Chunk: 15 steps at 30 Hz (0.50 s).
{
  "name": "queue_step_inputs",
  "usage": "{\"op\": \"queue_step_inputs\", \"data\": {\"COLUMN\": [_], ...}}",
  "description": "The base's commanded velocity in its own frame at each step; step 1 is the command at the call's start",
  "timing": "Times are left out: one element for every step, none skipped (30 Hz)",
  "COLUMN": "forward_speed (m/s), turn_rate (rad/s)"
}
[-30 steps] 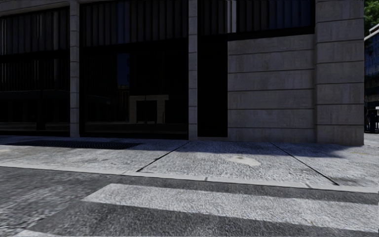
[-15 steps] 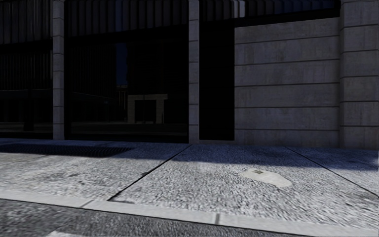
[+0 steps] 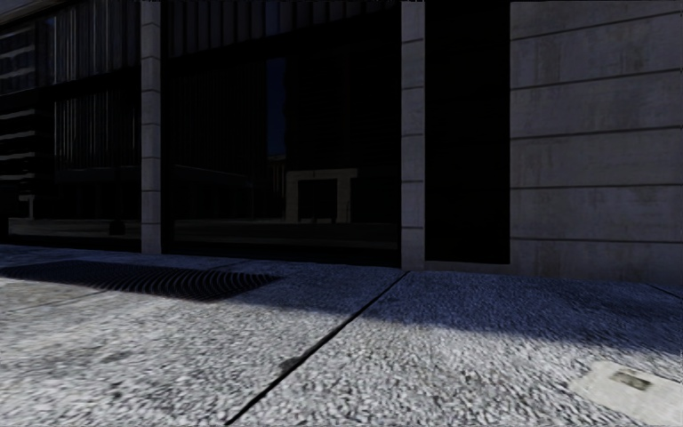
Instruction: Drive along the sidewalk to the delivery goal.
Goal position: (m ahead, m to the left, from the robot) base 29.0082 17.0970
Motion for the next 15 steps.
{"op": "queue_step_inputs", "data": {"forward_speed": [1.91, 1.91, 1.91, 1.91, 1.90, 1.90, 1.90, 1.90, 1.90, 1.90, 1.90, 1.90, 1.90, 1.90, 1.90], "turn_rate": [0.65, 0.65, 0.65, 0.65, 0.65, 0.65, 0.65, 0.65, 0.65, 0.65, 0.65, 0.65, 0.65, 0.65, 0.65]}}
